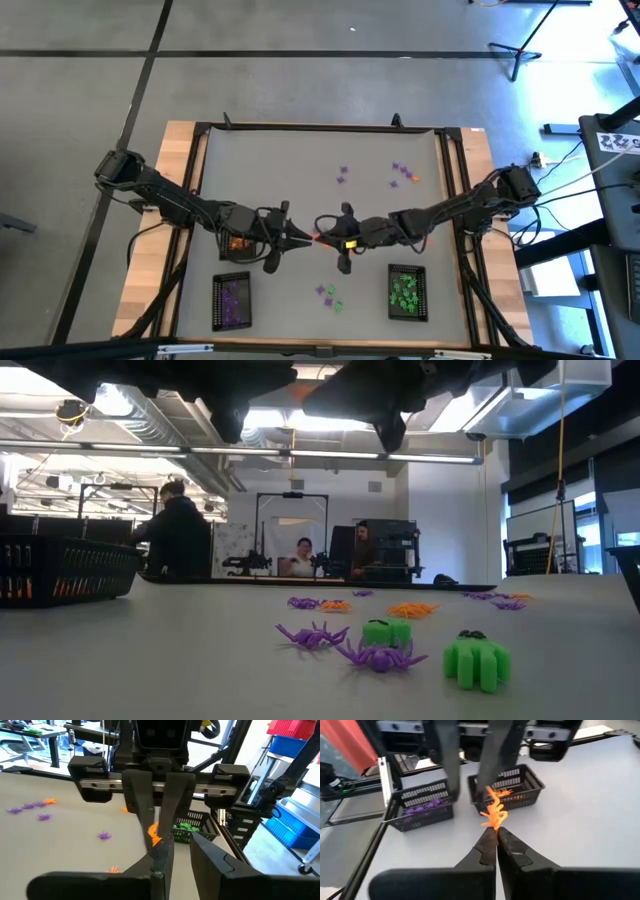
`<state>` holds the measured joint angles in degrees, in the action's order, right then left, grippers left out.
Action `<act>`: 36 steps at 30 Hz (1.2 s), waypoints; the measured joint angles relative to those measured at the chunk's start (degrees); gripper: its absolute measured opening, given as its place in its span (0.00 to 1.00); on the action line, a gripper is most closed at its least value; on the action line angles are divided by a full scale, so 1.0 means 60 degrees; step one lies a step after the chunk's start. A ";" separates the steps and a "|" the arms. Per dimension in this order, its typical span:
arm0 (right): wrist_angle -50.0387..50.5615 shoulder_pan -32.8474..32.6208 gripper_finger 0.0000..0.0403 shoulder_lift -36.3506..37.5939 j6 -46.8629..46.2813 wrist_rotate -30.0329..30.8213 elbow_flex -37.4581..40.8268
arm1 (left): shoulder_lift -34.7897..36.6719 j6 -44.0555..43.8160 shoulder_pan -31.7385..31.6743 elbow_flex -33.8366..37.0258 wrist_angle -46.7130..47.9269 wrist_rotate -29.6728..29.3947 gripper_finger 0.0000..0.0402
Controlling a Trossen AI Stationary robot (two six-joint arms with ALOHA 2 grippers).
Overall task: Sort Halloween decoration
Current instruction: Put the orange spider toy into the top black basket
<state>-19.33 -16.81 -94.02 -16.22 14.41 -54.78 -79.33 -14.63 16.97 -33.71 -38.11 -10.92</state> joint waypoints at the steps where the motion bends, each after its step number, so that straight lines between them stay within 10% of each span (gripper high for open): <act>1: -0.0002 -0.0044 0.01 0.0001 0.0001 0.0006 0.0000 | 0.0000 0.0001 0.0000 0.0000 -0.0002 0.0000 0.14; 36: -0.0096 -0.0260 0.01 0.0240 0.0072 0.0649 -0.0011 | 0.0000 -0.0243 -0.0138 0.0000 0.0171 -0.0346 0.14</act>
<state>-19.91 -18.37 -92.58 -15.79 18.30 -54.85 -79.33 -16.09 16.14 -33.71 -37.08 -12.99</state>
